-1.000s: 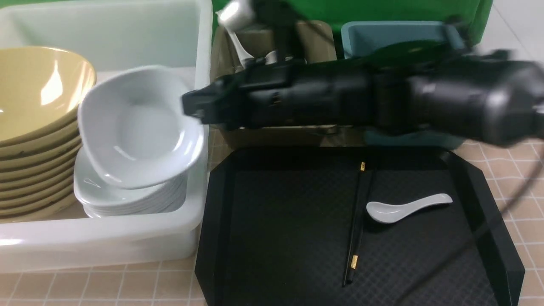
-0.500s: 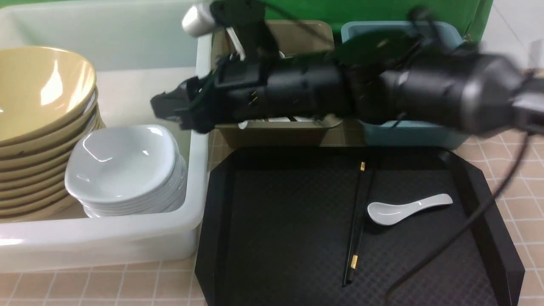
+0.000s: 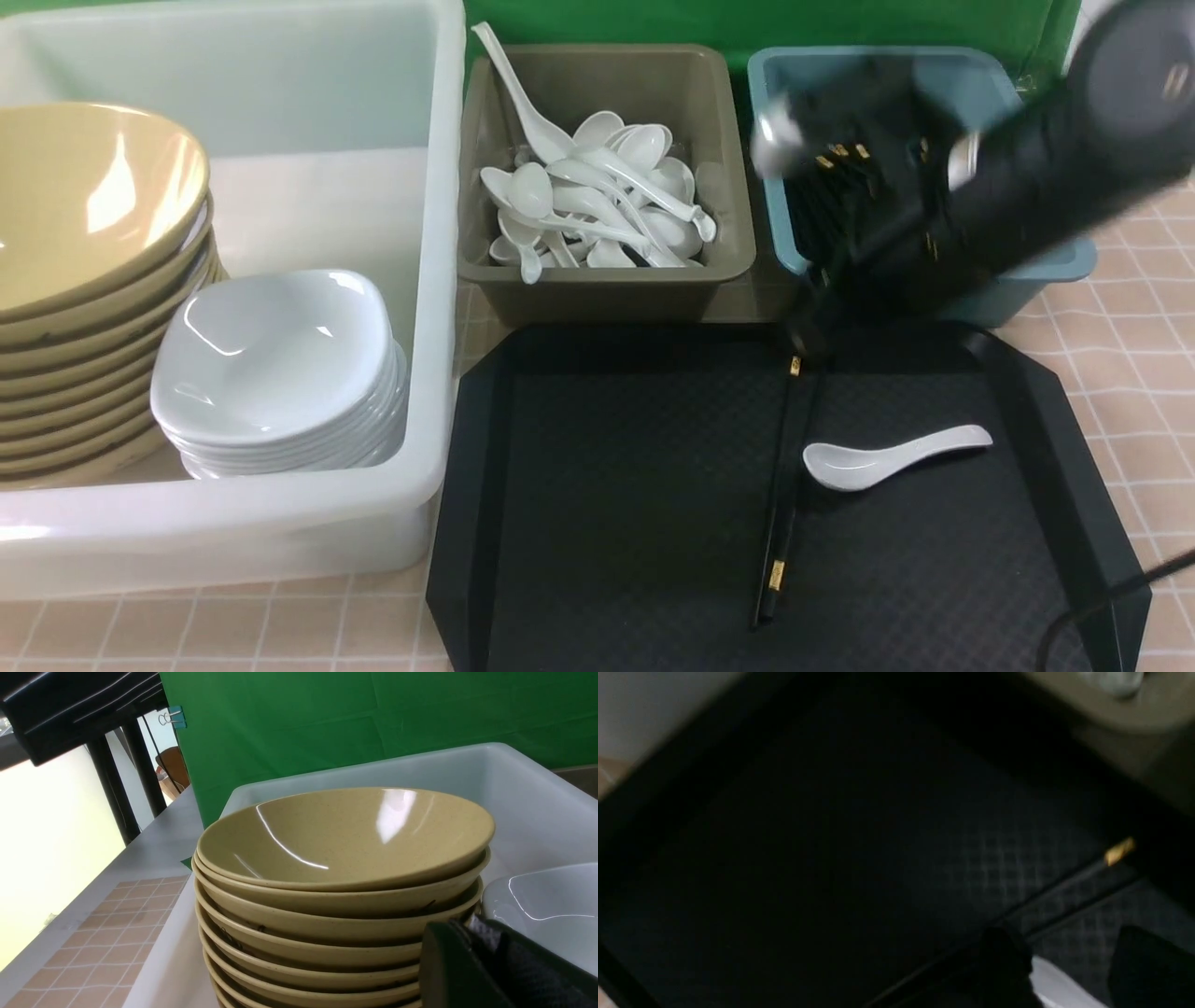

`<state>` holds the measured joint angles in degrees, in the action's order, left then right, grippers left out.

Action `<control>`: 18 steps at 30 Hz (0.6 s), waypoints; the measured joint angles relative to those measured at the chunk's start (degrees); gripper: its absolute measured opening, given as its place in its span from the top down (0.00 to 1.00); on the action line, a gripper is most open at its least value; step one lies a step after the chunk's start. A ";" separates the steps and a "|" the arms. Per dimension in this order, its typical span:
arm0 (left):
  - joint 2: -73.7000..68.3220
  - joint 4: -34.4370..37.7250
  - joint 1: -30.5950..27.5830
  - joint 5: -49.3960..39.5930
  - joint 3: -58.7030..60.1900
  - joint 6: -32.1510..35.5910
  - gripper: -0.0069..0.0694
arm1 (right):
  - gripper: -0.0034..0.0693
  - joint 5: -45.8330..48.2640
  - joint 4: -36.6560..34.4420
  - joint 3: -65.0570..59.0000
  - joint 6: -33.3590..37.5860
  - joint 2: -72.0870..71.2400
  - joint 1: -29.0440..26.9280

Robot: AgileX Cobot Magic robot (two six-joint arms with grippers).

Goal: On brown table put chopsticks spoon bowls plates into blue grey white boxes.
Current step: 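Reach down and grasp the white spoon resting in the bowl with the right gripper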

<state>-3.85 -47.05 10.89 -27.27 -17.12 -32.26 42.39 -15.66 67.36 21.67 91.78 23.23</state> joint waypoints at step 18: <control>0.00 -0.06 0.00 0.11 0.00 0.00 0.90 | 0.48 -17.23 -0.64 -10.35 -0.82 10.78 -0.34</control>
<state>-3.85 -47.12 10.89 -27.16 -17.12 -32.26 25.16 -16.31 57.00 20.85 102.56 22.89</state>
